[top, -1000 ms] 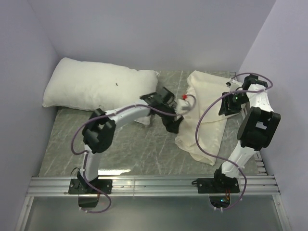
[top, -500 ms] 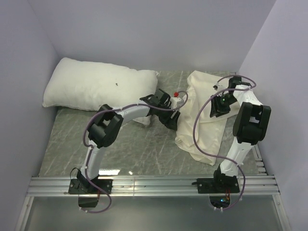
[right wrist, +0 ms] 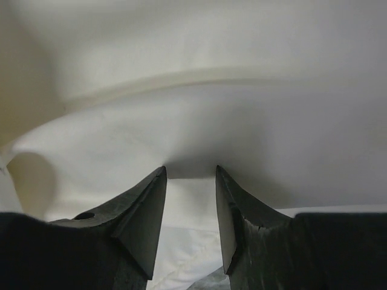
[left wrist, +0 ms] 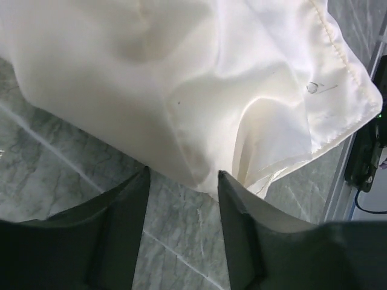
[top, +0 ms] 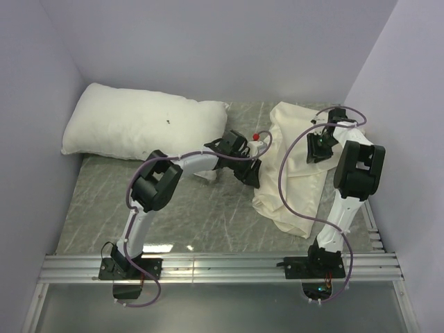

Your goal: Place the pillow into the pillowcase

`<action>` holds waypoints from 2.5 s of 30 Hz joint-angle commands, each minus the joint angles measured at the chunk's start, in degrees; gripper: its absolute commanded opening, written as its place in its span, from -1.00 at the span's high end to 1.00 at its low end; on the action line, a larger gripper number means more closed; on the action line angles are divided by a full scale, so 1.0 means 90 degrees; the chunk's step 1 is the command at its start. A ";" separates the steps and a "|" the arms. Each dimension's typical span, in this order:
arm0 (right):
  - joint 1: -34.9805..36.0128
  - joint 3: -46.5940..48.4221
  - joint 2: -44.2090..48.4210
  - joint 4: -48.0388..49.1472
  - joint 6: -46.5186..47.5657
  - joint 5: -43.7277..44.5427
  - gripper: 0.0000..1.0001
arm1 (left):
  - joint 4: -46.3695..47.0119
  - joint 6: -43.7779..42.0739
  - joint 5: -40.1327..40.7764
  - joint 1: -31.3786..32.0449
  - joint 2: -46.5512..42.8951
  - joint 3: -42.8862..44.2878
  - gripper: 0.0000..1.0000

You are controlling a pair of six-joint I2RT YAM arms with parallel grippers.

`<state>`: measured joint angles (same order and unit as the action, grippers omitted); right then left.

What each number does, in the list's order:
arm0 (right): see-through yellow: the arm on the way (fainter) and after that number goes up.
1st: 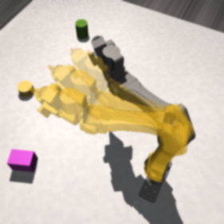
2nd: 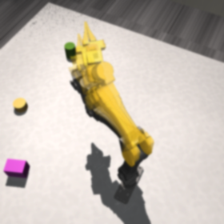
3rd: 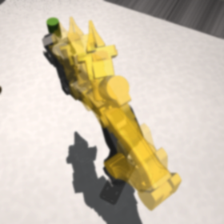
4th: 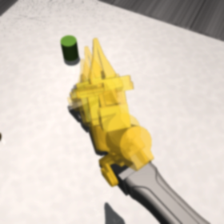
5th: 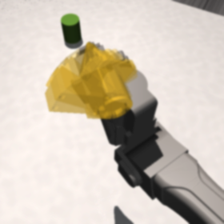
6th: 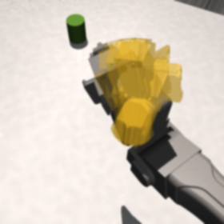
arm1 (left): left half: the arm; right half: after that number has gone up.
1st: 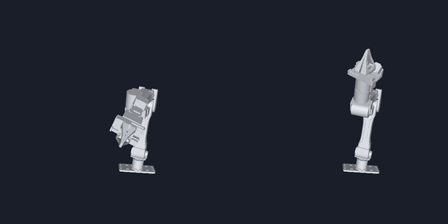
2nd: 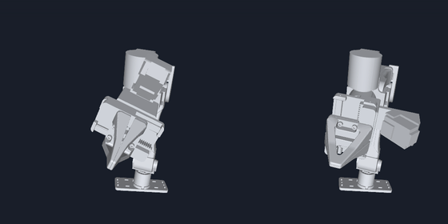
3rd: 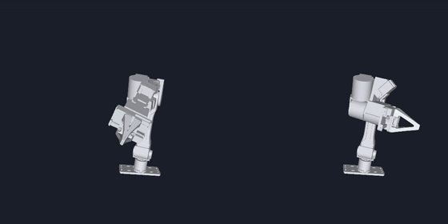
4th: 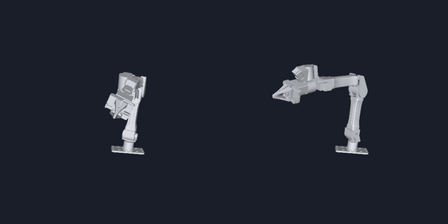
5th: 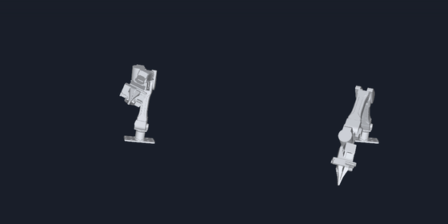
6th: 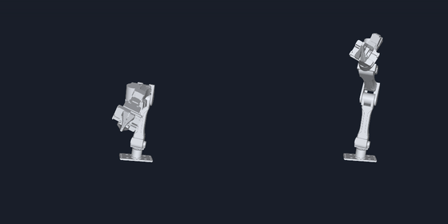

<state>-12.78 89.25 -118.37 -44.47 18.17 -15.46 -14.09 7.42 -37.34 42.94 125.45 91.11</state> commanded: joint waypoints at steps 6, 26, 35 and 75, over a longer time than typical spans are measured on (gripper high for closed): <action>-0.0026 0.0571 -0.0334 0.0575 -0.0291 0.0653 0.11 | -0.0142 0.0017 -0.0060 0.0151 0.0319 0.0364 0.63; -0.0143 0.1362 -0.1008 0.0556 -0.0203 0.2098 0.16 | -0.4197 -0.1947 0.2790 -0.0815 -0.1458 0.0794 0.99; -0.0416 0.1938 -0.1399 0.0859 0.0217 0.3074 0.14 | -0.3104 -0.1919 0.4130 -0.1089 -0.0503 0.2013 0.99; 0.2201 0.2952 -0.1915 -0.0430 -0.0086 0.1260 -0.15 | -0.3941 -0.5961 0.3495 -0.6128 -0.2256 -0.0551 0.90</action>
<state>7.20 111.63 -133.38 -48.05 18.81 -5.78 -37.12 -42.41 -12.23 -8.14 110.13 92.75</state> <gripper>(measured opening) 0.580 0.104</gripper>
